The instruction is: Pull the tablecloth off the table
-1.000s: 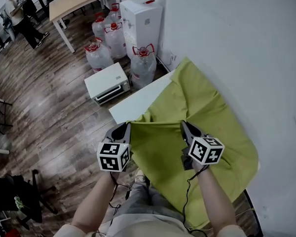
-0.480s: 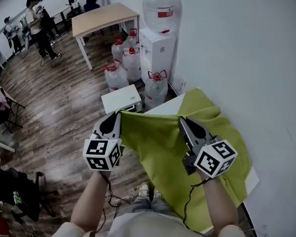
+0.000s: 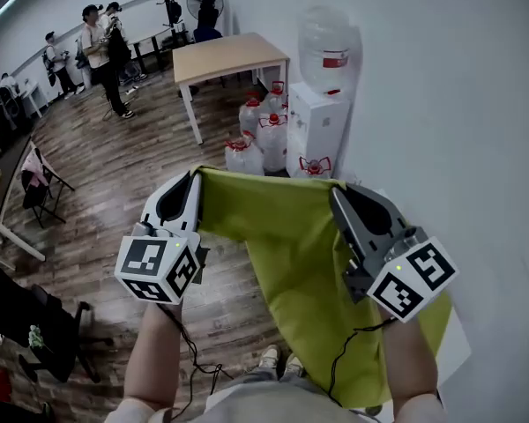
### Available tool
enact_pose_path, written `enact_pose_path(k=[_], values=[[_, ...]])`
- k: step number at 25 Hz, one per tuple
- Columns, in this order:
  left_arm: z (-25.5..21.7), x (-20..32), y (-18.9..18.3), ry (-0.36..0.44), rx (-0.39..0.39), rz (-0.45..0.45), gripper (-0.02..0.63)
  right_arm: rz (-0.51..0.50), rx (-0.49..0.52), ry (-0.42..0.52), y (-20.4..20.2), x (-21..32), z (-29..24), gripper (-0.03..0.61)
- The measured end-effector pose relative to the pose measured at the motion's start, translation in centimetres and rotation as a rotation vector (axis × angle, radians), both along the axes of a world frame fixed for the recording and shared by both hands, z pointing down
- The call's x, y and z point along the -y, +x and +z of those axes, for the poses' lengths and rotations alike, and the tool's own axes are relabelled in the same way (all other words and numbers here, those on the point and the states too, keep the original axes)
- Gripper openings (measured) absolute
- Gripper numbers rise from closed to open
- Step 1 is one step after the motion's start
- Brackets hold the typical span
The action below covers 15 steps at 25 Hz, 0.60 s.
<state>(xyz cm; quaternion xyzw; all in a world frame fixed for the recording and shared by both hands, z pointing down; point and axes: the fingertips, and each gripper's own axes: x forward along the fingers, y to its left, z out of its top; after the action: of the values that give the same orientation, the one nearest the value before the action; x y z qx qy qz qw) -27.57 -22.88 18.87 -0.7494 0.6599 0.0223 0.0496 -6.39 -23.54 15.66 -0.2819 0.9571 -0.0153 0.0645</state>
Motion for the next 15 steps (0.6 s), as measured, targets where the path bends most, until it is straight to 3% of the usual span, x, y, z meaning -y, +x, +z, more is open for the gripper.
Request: enact_pose_path(k=[7,15], values=[[-5.1,-5.1,-2.9,0.096,0.118,-0.072,0.025,-0.066,0.026,0.088,-3.1,-2.7,-3.8,0.032],[-1.0,-5.8,-2.0,0.005,0.114,-0.048,0.025,-0.061,-0.041,0.047,-2.5,-2.6,-0.1,0.033]])
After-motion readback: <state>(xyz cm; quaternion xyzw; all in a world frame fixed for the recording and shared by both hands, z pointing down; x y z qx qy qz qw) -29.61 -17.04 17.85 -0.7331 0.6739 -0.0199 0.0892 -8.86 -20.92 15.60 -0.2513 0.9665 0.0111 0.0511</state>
